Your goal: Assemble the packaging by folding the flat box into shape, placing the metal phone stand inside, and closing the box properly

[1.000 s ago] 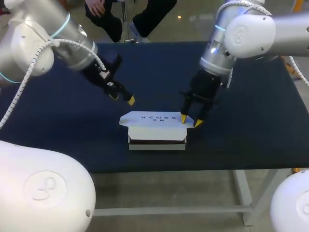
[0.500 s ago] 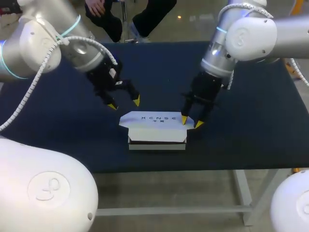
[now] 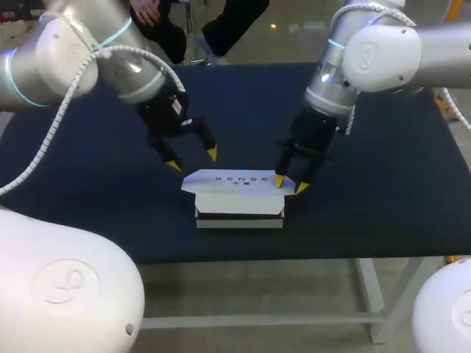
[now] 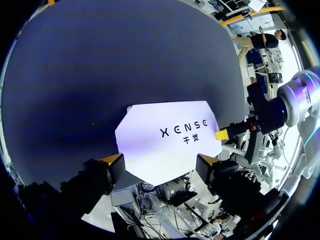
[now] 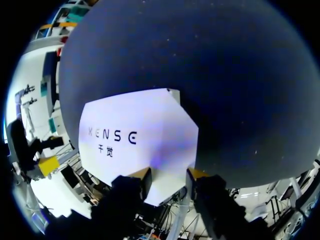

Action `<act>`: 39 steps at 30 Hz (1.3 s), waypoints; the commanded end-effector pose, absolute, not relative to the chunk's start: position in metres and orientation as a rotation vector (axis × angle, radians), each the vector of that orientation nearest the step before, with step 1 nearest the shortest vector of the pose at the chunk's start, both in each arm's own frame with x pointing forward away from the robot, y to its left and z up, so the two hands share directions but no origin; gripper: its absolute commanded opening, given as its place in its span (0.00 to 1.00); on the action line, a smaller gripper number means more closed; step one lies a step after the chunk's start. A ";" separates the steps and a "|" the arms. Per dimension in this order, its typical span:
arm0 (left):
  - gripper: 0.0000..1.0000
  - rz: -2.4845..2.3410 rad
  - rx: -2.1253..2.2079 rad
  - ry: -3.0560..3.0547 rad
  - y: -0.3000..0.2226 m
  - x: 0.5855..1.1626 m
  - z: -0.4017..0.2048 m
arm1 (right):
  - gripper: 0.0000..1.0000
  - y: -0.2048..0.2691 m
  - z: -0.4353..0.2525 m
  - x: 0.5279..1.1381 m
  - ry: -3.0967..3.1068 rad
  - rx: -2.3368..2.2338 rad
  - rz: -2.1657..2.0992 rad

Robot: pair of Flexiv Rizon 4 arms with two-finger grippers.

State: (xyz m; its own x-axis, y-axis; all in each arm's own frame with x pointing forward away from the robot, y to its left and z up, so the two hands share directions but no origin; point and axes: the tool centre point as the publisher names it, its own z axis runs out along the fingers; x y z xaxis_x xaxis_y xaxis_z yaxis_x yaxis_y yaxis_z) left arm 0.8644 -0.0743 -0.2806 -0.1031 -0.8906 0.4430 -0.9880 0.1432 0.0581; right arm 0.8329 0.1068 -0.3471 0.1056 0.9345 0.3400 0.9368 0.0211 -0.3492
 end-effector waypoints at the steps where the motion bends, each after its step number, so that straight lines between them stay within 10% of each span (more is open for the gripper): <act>1: 0.89 0.225 1.794 -2.023 -0.077 0.875 -0.289 | 0.50 0.105 -0.348 0.831 -1.814 -1.904 -0.012; 10: 0.67 0.088 1.893 -1.966 -0.083 0.861 -0.309 | 0.49 0.104 -0.350 0.833 -1.804 -1.909 -0.017; 39: 0.58 0.124 1.915 -2.015 -0.083 0.844 -0.335 | 0.49 0.111 -0.353 0.831 -1.767 -1.960 -0.033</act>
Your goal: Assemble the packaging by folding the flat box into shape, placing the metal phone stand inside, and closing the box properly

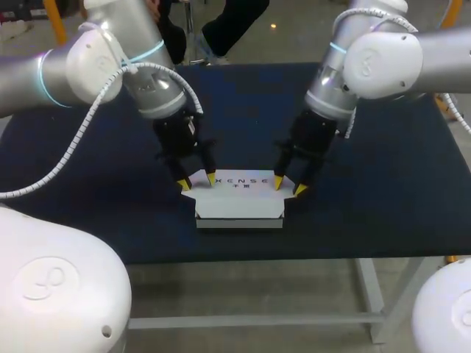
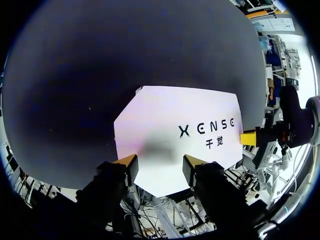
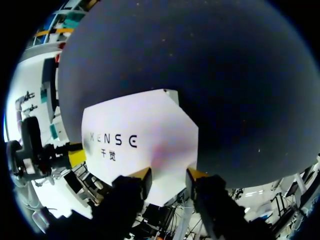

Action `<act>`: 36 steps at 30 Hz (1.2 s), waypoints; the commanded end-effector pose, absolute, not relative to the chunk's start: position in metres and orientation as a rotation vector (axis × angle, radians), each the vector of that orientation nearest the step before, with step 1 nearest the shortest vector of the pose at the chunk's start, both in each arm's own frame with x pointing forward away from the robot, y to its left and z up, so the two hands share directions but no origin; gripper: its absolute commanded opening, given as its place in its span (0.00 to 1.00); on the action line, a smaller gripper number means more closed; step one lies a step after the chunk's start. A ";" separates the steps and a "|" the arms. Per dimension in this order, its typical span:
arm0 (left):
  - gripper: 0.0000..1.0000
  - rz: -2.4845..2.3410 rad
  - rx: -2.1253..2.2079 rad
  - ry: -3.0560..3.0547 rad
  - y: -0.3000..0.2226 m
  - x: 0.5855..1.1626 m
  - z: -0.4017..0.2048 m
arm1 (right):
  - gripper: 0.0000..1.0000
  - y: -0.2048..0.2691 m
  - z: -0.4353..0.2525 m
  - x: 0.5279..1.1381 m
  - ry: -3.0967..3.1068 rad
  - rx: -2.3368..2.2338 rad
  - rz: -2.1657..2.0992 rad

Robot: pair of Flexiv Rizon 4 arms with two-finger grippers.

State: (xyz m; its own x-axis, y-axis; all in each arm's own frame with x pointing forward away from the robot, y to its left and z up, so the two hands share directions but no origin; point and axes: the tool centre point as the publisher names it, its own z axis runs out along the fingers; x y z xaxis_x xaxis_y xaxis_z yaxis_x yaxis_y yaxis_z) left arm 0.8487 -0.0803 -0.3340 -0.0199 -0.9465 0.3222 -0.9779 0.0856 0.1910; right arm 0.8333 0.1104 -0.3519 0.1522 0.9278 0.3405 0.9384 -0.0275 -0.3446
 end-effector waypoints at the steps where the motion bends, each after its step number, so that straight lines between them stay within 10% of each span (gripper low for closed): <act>1: 0.59 0.126 1.917 -2.020 -0.083 0.843 -0.336 | 0.49 0.111 -0.353 0.831 -1.765 -1.962 -0.034; 36: 0.62 0.276 2.057 -2.022 -0.087 0.833 -0.358 | 0.49 0.117 -0.368 0.825 -1.805 -2.142 -0.232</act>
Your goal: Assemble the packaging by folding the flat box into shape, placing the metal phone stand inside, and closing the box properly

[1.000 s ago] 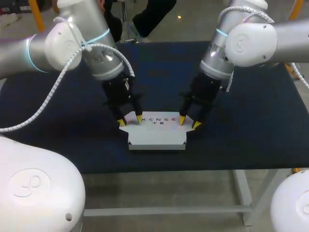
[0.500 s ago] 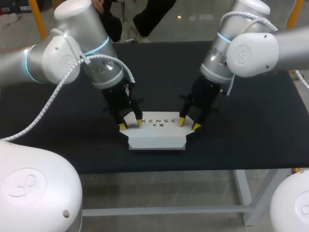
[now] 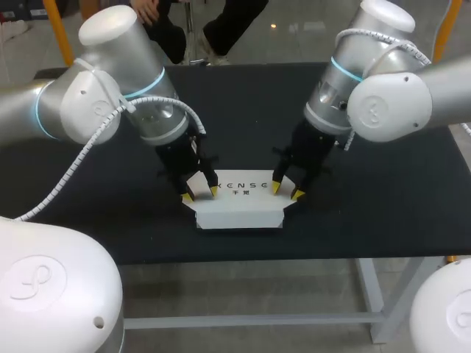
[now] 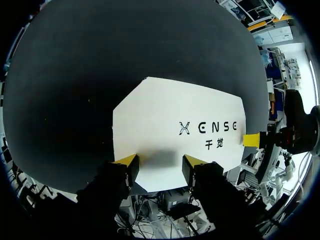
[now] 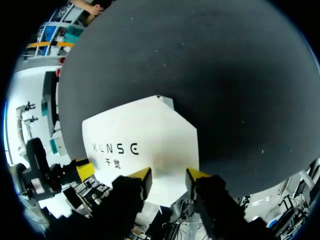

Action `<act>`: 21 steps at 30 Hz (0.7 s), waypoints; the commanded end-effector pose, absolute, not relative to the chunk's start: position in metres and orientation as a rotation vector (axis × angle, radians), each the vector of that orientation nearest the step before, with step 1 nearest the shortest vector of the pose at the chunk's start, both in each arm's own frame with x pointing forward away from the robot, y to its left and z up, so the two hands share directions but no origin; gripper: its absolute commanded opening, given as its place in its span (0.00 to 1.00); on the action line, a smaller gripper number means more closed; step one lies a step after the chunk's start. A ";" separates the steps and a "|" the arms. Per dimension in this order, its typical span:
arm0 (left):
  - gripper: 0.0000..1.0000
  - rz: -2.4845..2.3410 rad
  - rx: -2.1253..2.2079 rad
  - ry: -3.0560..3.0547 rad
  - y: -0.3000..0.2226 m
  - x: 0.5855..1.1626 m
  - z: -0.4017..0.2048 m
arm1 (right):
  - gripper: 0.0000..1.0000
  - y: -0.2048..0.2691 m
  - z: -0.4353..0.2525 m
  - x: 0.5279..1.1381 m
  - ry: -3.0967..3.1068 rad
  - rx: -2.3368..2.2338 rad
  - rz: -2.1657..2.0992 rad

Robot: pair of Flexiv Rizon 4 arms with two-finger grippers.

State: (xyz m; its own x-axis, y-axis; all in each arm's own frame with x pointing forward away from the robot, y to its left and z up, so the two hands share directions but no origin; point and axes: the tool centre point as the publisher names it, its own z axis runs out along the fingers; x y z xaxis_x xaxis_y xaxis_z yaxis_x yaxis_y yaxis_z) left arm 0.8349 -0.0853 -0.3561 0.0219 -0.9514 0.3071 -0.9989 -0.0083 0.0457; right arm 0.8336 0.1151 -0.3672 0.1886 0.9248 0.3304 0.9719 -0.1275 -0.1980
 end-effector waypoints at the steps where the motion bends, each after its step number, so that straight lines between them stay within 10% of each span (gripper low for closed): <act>1: 0.62 0.277 2.059 -2.025 -0.087 0.833 -0.358 | 0.49 0.117 -0.369 0.824 -1.809 -2.138 -0.233; 21: 0.60 0.400 2.146 -1.995 -0.087 0.826 -0.364 | 0.46 0.116 -0.375 0.826 -1.843 -2.073 -0.263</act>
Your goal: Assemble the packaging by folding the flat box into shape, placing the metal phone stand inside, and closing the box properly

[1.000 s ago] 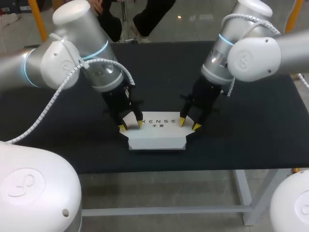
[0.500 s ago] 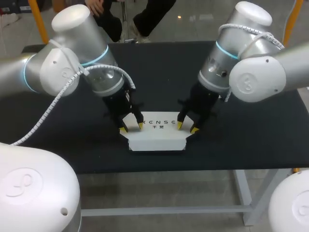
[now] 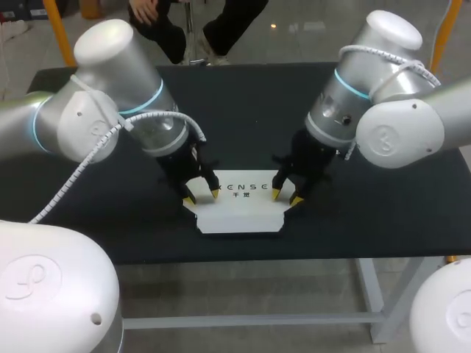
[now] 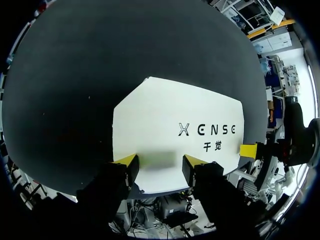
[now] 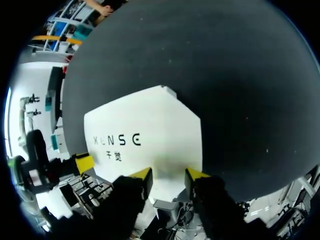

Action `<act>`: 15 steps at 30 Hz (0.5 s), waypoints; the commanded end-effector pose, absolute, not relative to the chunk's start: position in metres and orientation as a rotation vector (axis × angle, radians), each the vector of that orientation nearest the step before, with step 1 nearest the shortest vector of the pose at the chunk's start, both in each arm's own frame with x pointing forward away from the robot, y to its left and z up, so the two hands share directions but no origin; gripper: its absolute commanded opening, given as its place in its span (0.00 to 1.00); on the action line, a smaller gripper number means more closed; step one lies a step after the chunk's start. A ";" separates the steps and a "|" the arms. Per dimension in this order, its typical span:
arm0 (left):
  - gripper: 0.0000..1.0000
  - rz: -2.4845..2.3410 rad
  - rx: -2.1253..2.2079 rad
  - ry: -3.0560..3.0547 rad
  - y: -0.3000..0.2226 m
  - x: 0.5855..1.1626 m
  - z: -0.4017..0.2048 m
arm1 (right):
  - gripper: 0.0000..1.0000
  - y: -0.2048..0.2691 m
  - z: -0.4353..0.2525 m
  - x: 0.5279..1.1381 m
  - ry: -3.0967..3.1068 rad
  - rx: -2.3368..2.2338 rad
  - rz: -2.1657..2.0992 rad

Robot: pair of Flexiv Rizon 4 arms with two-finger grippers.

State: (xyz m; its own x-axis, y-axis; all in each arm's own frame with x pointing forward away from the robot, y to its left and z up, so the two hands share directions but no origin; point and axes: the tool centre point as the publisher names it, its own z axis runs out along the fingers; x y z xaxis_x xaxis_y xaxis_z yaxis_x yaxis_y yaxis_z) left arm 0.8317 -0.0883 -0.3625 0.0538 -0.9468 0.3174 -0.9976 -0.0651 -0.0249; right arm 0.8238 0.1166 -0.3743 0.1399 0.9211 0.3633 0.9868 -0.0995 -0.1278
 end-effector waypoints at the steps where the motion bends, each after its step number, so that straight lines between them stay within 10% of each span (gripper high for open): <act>1: 0.60 0.404 2.146 -1.994 -0.087 0.826 -0.365 | 0.46 0.117 -0.375 0.826 -1.844 -2.072 -0.263; 15: 0.56 0.458 2.143 -1.976 -0.083 0.825 -0.373 | 0.47 0.117 -0.378 0.827 -1.880 -2.012 -0.274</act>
State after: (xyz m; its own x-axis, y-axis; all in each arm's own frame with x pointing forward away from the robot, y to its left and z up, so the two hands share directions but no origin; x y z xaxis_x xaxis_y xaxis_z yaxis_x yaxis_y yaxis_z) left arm 0.8271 -0.0837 -0.3675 0.0653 -0.9357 0.3468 -0.9937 -0.0928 -0.0632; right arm 0.8243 0.1181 -0.3771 0.0918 0.9192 0.3830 0.9911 -0.0473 -0.1241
